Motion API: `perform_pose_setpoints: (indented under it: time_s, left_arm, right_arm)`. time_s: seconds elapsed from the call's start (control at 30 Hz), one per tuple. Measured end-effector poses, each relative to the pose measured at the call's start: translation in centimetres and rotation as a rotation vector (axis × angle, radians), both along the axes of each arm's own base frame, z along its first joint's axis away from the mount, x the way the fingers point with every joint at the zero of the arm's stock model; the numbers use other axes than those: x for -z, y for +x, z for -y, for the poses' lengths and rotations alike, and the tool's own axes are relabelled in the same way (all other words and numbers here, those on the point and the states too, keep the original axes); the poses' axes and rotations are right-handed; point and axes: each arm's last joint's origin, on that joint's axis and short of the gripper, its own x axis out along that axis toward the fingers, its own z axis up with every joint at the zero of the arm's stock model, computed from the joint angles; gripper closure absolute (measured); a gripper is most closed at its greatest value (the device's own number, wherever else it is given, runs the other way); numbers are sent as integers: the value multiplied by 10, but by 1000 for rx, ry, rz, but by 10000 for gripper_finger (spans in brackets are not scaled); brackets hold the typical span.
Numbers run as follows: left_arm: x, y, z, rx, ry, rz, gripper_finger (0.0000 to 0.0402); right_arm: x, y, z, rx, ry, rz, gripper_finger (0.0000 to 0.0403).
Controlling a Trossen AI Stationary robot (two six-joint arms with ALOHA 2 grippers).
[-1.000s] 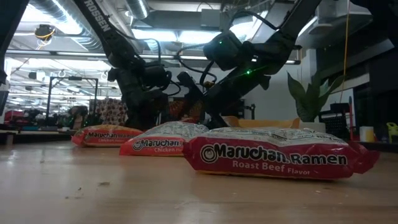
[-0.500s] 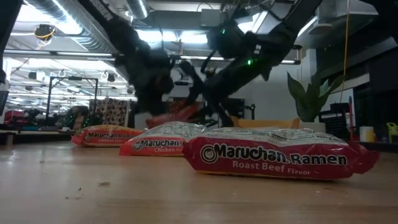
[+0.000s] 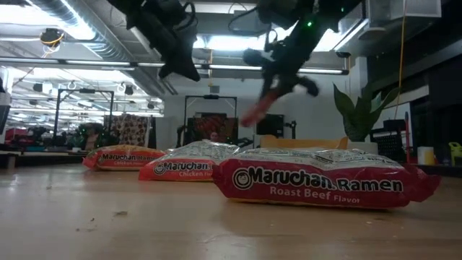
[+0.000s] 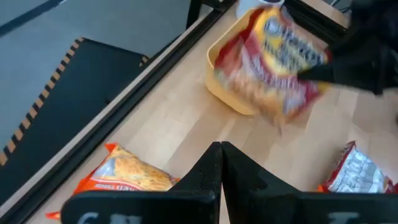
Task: Sort Maruchan noodles
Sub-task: Put the red noodle pack into the yellow bin
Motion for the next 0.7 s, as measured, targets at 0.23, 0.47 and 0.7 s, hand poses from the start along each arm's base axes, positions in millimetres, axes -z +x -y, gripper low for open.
perform_pose_setpoints:
  time_s: [0.23, 0.47, 0.7]
  left_arm:
    - [1, -2, 1, 14, 2, -25, 401]
    - [2, -2, 1, 7, 7, -34, 401]
    - [2, -2, 0, 0, 12, -34, 401]
  right_arm:
    - [-11, -8, 7, 20, -55, -182, 355]
    - [1, -12, 14, 34, -72, -309, 355]
    - [12, -9, 25, 10, -40, -346, 355]
